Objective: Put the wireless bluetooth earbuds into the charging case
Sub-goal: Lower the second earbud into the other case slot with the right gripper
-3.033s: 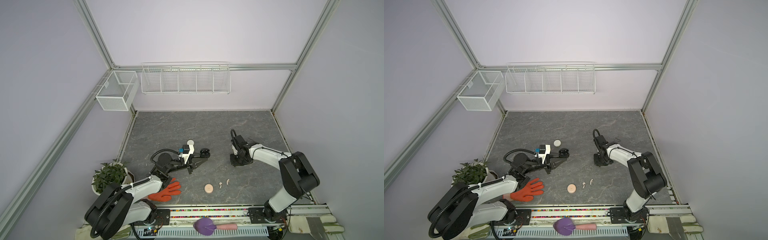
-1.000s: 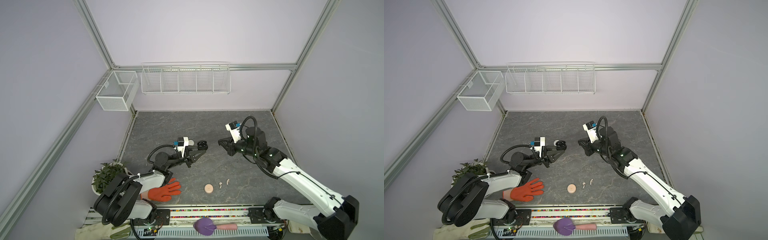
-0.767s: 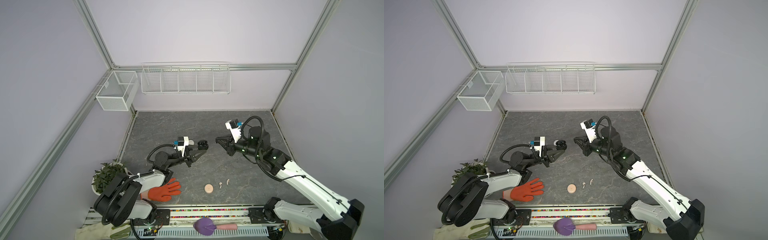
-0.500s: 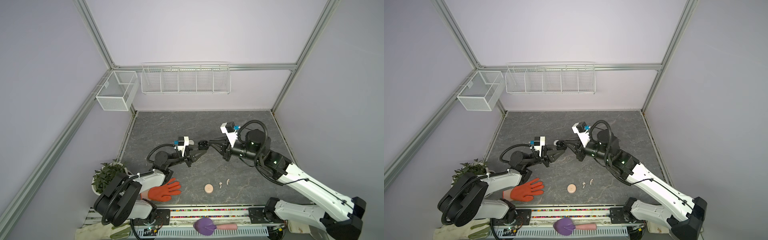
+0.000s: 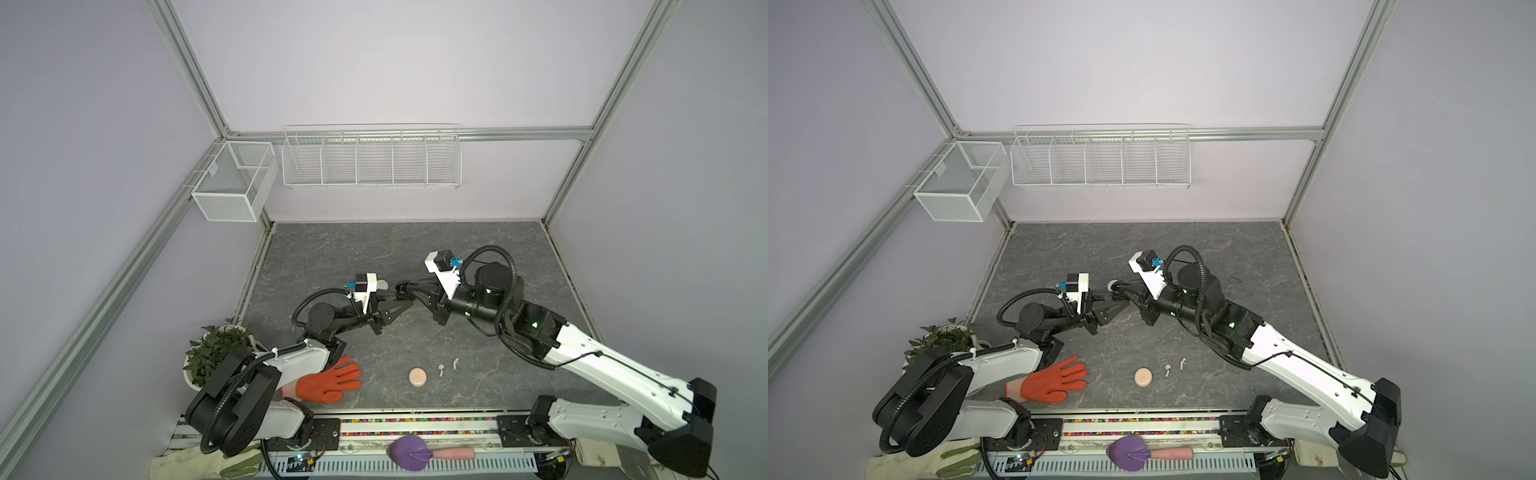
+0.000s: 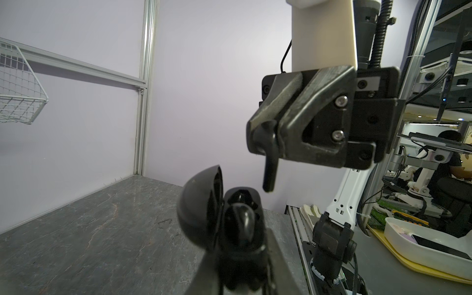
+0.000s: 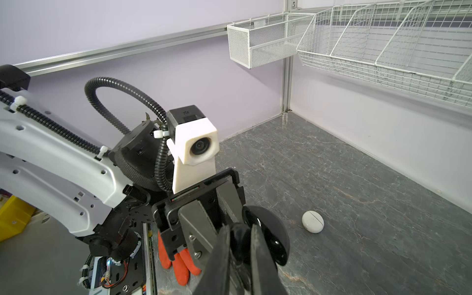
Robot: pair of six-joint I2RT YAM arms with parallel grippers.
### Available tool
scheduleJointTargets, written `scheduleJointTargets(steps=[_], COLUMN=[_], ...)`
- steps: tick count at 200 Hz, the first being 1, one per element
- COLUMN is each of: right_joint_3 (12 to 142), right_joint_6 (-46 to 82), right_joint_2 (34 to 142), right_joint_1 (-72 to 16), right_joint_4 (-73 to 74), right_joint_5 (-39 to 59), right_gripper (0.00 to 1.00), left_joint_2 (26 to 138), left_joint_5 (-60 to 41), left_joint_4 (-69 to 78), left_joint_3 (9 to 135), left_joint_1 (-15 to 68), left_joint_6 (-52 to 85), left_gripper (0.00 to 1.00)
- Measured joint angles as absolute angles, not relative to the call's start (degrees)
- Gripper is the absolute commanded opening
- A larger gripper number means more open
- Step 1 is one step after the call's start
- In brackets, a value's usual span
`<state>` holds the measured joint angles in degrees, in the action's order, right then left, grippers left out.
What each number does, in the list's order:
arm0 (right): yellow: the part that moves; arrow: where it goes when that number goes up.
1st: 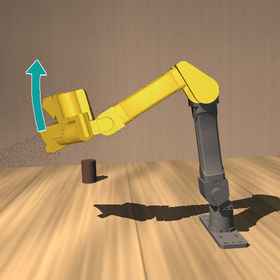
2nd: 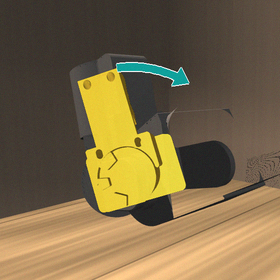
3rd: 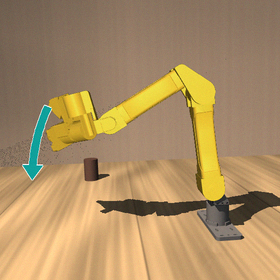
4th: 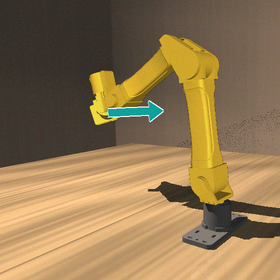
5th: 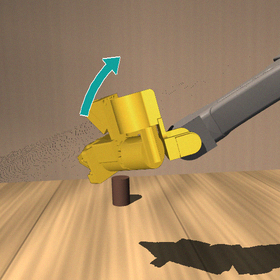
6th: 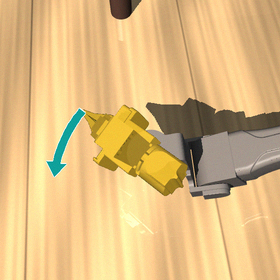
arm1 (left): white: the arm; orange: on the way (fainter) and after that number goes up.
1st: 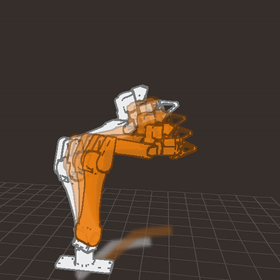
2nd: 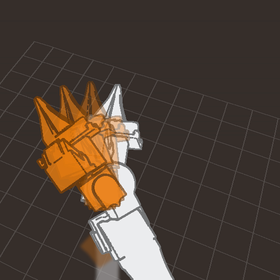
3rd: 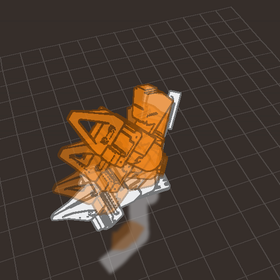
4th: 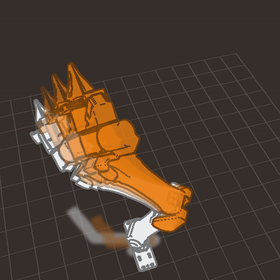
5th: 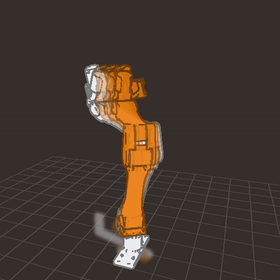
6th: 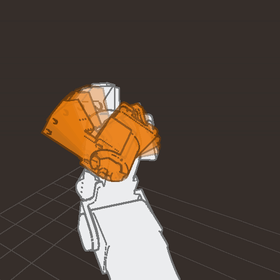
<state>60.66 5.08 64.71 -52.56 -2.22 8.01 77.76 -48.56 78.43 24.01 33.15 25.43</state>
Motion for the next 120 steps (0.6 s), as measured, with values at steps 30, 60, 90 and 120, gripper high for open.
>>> scheduleJointTargets(steps=[30, 60, 90, 120], right_joint_3=[60.7, 60.7, 60.7, 60.7], right_joint_6=[5.1, 5.1, 5.2, 5.6], right_joint_2=[64.8, 65.0, 65.7, 65.9], right_joint_1=[-52.6, -52.6, -52.6, -52.6], right_joint_4=[-2.2, -2.1, -2.0, -2.0], right_joint_5=[7.7, 7.4, 7.3, 7.3], right_gripper=[0.08, 0.08, 0.07, 0.07], left_joint_2=[77.8, 77.8, 77.8, 77.8], left_joint_5=[-48.8, -49.0, -48.9, -48.9], left_joint_4=[78.6, 78.6, 78.6, 78.6], left_joint_3=[24.0, 24.0, 24.0, 24.0], left_joint_1=[33.1, 33.1, 33.1, 33.1], left_joint_6=[25.4, 25.4, 25.2, 25.1], left_gripper=[0.0, 0.0, 0.0, 0.0])
